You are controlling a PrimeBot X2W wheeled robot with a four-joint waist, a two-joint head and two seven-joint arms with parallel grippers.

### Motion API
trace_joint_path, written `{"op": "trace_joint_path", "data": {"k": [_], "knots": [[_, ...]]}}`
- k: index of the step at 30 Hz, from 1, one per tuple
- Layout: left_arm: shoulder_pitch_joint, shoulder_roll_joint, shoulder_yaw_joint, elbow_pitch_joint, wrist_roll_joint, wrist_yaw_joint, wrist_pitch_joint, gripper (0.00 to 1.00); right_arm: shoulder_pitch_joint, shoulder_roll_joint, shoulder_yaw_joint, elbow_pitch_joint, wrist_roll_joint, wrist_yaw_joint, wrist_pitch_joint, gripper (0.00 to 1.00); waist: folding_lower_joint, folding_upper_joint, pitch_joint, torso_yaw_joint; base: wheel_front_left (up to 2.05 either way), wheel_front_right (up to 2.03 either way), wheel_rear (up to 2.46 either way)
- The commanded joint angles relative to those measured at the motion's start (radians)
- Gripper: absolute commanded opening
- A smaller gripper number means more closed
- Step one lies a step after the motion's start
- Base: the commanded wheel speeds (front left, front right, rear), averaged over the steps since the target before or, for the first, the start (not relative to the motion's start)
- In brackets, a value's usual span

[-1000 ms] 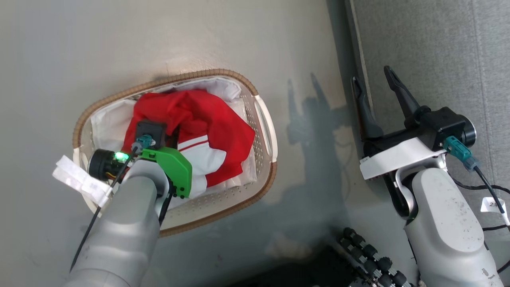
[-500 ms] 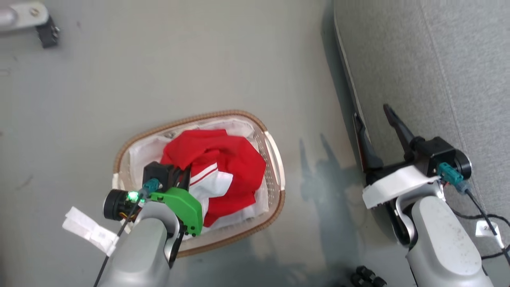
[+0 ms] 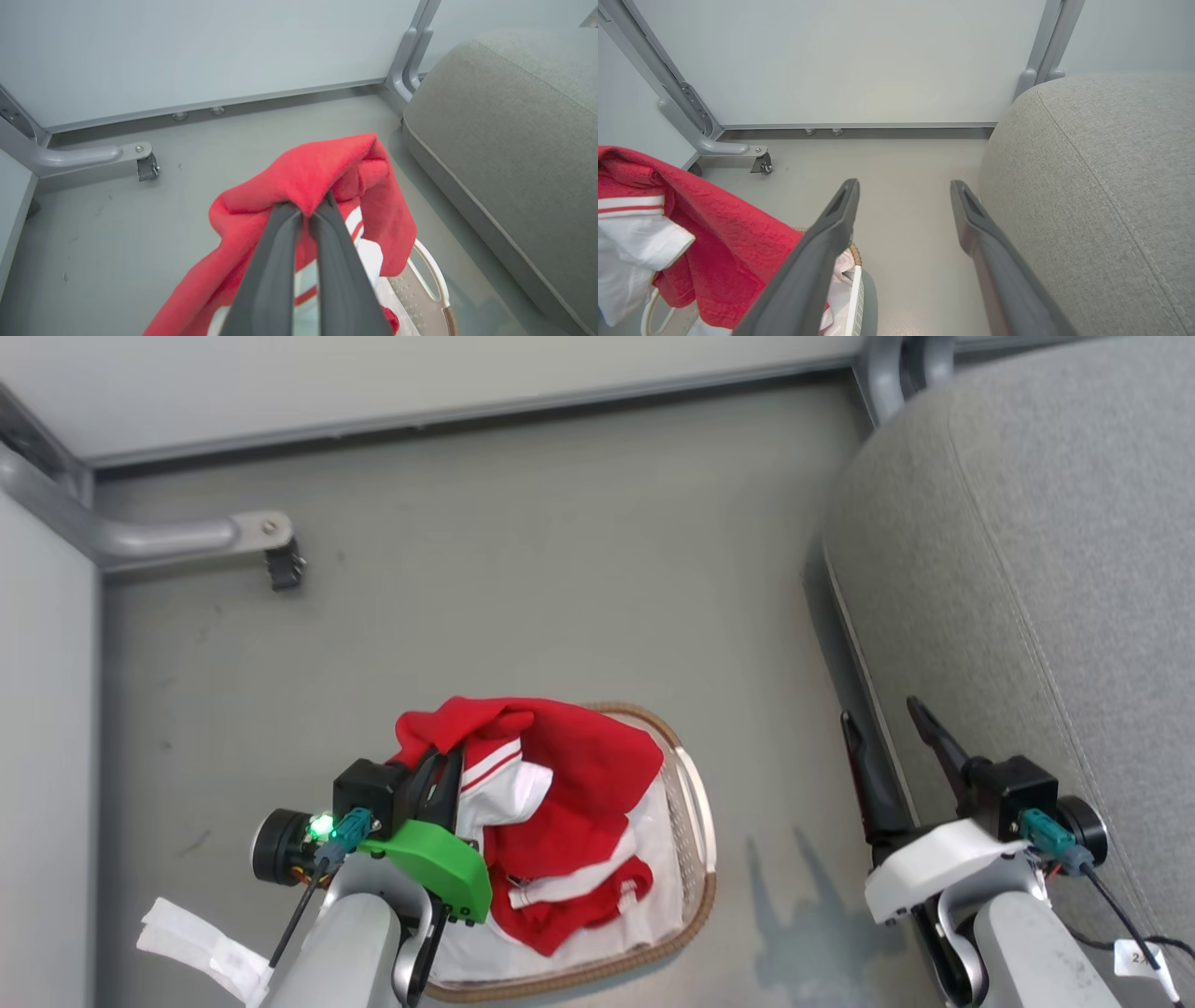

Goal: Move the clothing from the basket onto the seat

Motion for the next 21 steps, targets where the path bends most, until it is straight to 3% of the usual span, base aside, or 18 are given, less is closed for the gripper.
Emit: {"op": "trace_joint_path", "data": {"k": [1,15,21], "knots": [[0.026,0.002,0.002,-0.033,0.0,-0.003,-0.003,0.0,0.026,-0.004,-0.001,0.005,-0.006,-0.001,-0.005,1.0,0.0001,0.0,-0.117,0.08,0.0,0.0,0.0],[0.046,0.001,0.041,-0.34,0.0,-0.008,-0.004,0.0,0.111,-0.004,0.037,0.026,0.018,-0.001,-0.005,1.0,0.0001,0.0,-0.232,0.1,0.0,0.0,0.0],[0.046,0.002,0.025,-0.398,-0.004,-0.009,-0.002,0.0,0.125,-0.012,0.122,0.017,0.023,-0.001,-0.005,1.0,0.0001,0.0,-0.24,0.112,0.0,0.0,0.0]]}}
